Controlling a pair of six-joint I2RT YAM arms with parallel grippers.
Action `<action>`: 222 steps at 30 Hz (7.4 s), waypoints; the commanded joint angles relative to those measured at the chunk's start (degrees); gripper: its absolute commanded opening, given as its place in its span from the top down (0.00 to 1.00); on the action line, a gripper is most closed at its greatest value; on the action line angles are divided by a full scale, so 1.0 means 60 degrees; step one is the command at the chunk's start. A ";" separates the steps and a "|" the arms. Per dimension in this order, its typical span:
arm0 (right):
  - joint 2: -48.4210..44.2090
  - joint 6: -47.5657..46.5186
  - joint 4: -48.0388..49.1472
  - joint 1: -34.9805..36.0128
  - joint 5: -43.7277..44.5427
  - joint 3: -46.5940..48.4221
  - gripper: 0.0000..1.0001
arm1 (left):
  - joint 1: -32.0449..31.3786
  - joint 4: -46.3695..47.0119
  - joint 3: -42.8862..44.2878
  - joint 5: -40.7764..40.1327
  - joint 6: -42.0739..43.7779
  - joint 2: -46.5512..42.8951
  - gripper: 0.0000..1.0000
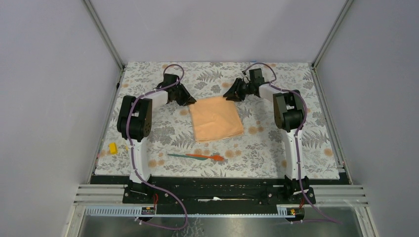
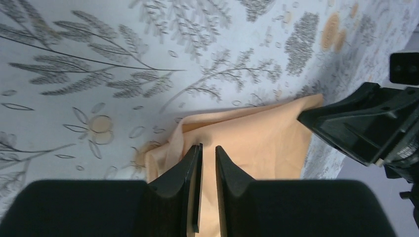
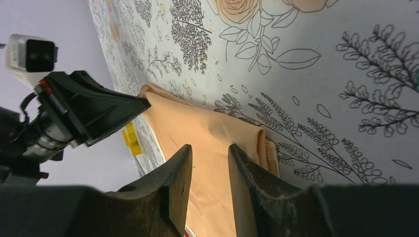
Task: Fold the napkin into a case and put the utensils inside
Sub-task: Smooth out the lower triangle-folded napkin at the center of the board, then move the lower triangle-folded napkin to the center of the board, then pick up the lower triangle-folded napkin from the center of the board.
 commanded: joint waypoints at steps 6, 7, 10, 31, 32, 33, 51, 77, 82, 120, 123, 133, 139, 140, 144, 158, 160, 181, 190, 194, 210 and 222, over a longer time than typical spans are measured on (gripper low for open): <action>0.0089 -0.1037 -0.0941 -0.0137 0.0171 0.0630 0.55 | 0.0179 -0.0423 0.0041 -0.0627 0.0701 0.0359 0.80; 0.0004 -0.1265 -0.1240 -0.0140 0.0299 0.0774 0.53 | 0.0186 -0.0517 0.0045 -0.0660 0.0760 0.0277 0.80; -0.0368 -0.1899 -0.2416 -0.0088 0.0692 0.1271 0.47 | 0.0194 -0.0719 0.0203 -0.0372 0.0927 -0.0011 0.77; -0.6201 -0.2561 -0.2198 0.1350 0.0762 -0.6367 0.34 | 0.0179 -0.1567 -0.1527 0.1968 0.1872 -0.4408 0.40; -0.6281 -0.2633 -0.2209 0.1344 0.0891 -0.6593 0.34 | 0.0179 -0.1555 -0.1762 0.2020 0.1867 -0.4594 0.40; -0.6341 -0.2687 -0.2235 0.1343 0.1074 -0.6790 0.34 | 0.0177 -0.1521 -0.1953 0.2094 0.1874 -0.4762 0.39; -0.5175 -0.2837 -0.1499 0.0104 0.4113 -0.6442 0.40 | 0.0179 -0.2618 -0.2879 0.1834 0.2259 -0.7531 0.34; -0.3272 -0.4072 -0.7646 0.6432 0.7822 -0.0160 0.21 | 0.1645 -0.2756 -0.4327 -0.0058 0.2240 -0.9346 0.17; -0.2456 -0.4036 -0.8004 0.6700 0.7868 0.0665 0.35 | 0.1820 -0.2665 -0.4535 0.0226 0.2225 -0.9372 0.17; -0.0803 -0.4529 -0.8811 0.7016 0.8720 0.2386 0.54 | 0.2347 -0.2418 -0.4752 0.0912 0.2315 -0.9265 0.17; -0.0706 -0.4546 -0.8631 0.7026 0.8693 0.2177 0.54 | 0.2373 -0.2437 -0.4750 0.0909 0.2335 -0.9280 0.17; -0.0425 -0.4635 -0.7782 0.7026 0.8673 0.0971 0.50 | 0.2416 -0.2489 -0.4721 0.0937 0.2351 -0.9344 0.17; -0.0067 -0.4678 -0.7332 0.7019 0.8923 0.0363 0.62 | 0.2490 -0.2564 -0.4750 0.0922 0.2373 -0.9469 0.17; -0.0005 -0.4699 -0.7245 0.7025 0.8889 0.0291 0.65 | 0.2493 -0.2557 -0.4761 0.0929 0.2380 -0.9486 0.17; 0.0064 -0.4740 -0.6909 0.6999 0.8601 0.0100 0.79 | 0.2525 -0.2617 -0.4744 0.0958 0.2395 -0.9508 0.17; -0.1360 -0.5177 -0.6581 0.6547 0.7701 0.0177 1.00 | 0.2589 -0.2504 -0.4952 0.1185 0.2245 -0.9430 0.16; -0.1750 -0.5187 -0.6563 0.6458 0.7425 0.0108 1.00 | 0.2589 -0.2308 -0.5139 0.1377 0.2074 -0.9346 0.16; -0.0690 -0.4706 -0.9139 0.6466 0.8013 0.2601 0.36 | 0.2607 -0.1529 -0.5659 0.1830 0.1753 -0.9163 0.16; -0.0012 -0.4566 -0.9251 0.6466 0.8078 0.3060 0.48 | 0.2700 -0.1716 -0.5584 0.1728 0.1934 -0.9281 0.16; 0.0252 -0.4485 -0.9036 0.6508 0.8212 0.2757 0.48 | 0.2739 -0.1711 -0.5600 0.1768 0.1940 -0.9295 0.16; 0.0872 -0.4521 -0.7490 0.6674 0.9218 0.1353 0.92 | 0.2895 -0.1803 -0.5728 0.1821 0.2044 -0.9370 0.16; -0.2565 -0.5199 -0.5776 0.5904 0.6945 -0.0515 1.00 | 0.2845 0.1334 -0.7202 0.3524 -0.0132 -0.7902 0.10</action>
